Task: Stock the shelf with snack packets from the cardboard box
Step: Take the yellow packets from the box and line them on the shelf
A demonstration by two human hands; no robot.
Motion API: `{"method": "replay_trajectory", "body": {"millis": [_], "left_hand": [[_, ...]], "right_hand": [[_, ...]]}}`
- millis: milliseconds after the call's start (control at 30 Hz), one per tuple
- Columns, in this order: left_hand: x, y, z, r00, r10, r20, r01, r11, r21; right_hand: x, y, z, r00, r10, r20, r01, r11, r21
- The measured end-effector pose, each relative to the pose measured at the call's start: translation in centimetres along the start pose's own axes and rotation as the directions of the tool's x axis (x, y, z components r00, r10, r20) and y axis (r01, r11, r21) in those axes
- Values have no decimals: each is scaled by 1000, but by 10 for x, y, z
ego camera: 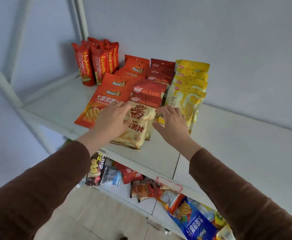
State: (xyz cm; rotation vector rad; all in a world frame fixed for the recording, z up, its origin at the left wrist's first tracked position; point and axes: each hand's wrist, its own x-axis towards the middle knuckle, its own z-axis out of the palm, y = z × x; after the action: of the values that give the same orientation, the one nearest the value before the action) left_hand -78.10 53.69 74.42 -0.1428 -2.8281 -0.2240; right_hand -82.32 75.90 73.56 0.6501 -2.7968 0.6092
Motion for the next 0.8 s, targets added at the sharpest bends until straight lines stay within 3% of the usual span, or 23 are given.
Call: {"method": "replay_trajectory", "body": {"millis": [133, 300, 600, 800], "left_hand": [[-91, -14, -9, 975, -218, 35, 218, 976, -6], [-234, -14, -13, 870, -475, 133, 475, 879, 35], [-467, -51, -32, 622, -761, 184, 769, 638, 41], [-628, -117, -29, 460, -869, 185, 882, 471, 23]], "right_hand": [[-42, -37, 20, 977, -164, 135, 160, 986, 44], [-118, -97, 65, 898, -341, 277, 312, 939, 143], [-246, -247, 147, 633, -614, 471, 551, 785, 282], [-322, -365, 229, 464, -631, 622, 589, 744, 315]]}}
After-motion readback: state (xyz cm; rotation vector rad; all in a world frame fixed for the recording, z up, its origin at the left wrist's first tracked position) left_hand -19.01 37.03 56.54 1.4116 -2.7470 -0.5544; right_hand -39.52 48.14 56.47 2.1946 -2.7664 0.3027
